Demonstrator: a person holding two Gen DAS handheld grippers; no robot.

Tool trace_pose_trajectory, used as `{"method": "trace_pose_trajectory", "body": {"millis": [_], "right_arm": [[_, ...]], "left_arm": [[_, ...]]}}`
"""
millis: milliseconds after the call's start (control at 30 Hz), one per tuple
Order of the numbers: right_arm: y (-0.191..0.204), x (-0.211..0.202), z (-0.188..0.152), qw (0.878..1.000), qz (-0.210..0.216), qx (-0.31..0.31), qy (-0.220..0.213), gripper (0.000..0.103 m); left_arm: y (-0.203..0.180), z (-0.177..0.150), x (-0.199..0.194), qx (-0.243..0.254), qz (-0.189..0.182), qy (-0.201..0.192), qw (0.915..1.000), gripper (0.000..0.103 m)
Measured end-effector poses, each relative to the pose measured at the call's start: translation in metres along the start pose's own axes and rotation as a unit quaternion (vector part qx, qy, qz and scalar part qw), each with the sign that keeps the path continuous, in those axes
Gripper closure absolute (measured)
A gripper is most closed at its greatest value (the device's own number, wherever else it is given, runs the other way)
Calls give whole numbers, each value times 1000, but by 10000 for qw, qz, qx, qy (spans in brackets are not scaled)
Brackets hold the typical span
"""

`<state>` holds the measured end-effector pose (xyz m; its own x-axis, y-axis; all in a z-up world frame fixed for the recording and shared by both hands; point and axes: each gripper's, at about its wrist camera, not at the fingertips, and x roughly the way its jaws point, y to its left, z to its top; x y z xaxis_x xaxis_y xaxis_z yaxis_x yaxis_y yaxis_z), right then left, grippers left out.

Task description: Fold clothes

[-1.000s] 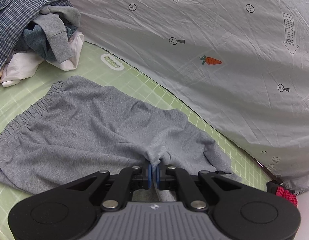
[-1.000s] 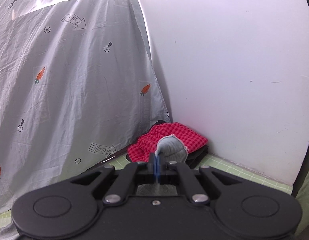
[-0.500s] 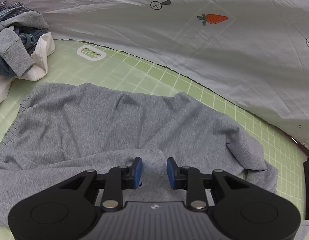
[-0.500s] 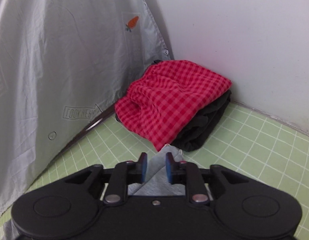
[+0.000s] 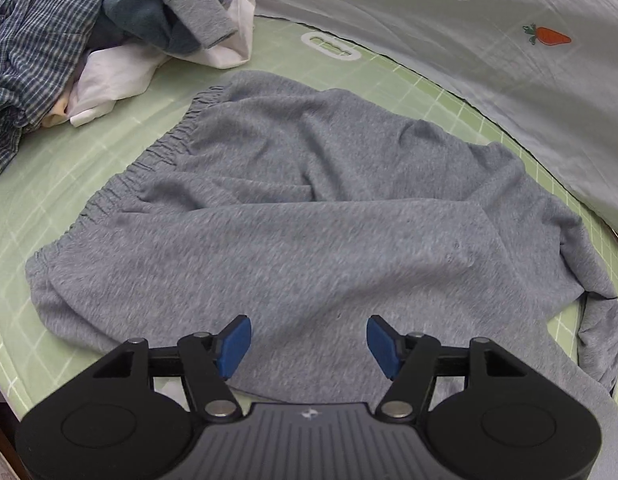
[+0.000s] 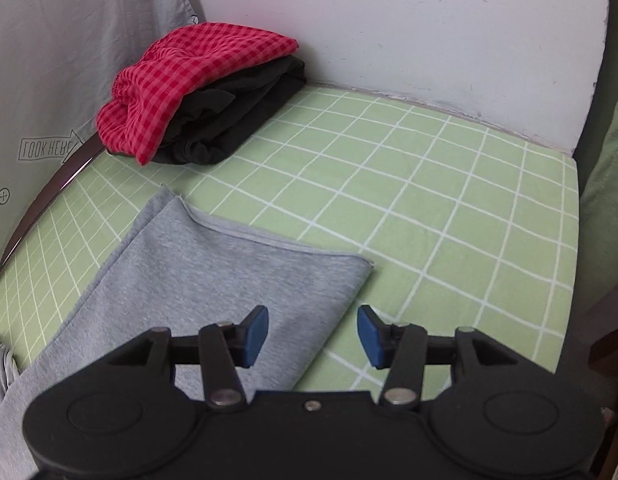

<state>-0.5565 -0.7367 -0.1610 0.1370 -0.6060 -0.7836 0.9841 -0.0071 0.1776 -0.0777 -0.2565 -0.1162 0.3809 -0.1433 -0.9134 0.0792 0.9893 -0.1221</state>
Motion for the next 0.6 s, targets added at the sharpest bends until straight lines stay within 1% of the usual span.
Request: {"method": "trace_pose_trajectory", "body": {"millis": [67, 133, 167, 200, 233, 267, 333, 400, 500, 533, 600], "right_arm": [[8, 6, -1, 9998, -136, -165, -31, 54], [12, 12, -1, 9995, -165, -278, 35, 59], [13, 12, -1, 9993, -163, -340, 35, 65], [14, 13, -1, 9991, -160, -404, 30, 68], [14, 13, -1, 9987, -183, -475, 1, 78], [12, 13, 0, 9985, -214, -497, -13, 89], [8, 13, 1, 9986, -230, -474, -42, 99], [5, 13, 2, 9988, -214, -439, -64, 101], [6, 12, 3, 9981, -293, -544, -79, 101], [7, 11, 3, 9980, -312, -542, -100, 101], [10, 9, 4, 9979, -344, -524, -146, 101]], "left_arm": [[12, -6, -5, -110, 47, -31, 9999, 38], [27, -13, -11, -341, 101, -69, 9993, 38], [35, -16, -13, -468, 130, -88, 9988, 38], [43, -20, -16, -601, 159, -107, 9980, 38], [53, -25, -17, -762, 191, -121, 9968, 38], [62, -29, -19, -922, 223, -134, 9954, 38], [83, -39, -21, -1272, 289, -150, 9913, 38], [104, -49, -18, -1657, 356, -145, 9854, 38], [134, -59, -11, -2235, 389, -200, 9737, 38], [142, -61, -9, -2383, 389, -243, 9701, 38], [152, -59, -7, -2515, 361, -383, 9664, 38]]}}
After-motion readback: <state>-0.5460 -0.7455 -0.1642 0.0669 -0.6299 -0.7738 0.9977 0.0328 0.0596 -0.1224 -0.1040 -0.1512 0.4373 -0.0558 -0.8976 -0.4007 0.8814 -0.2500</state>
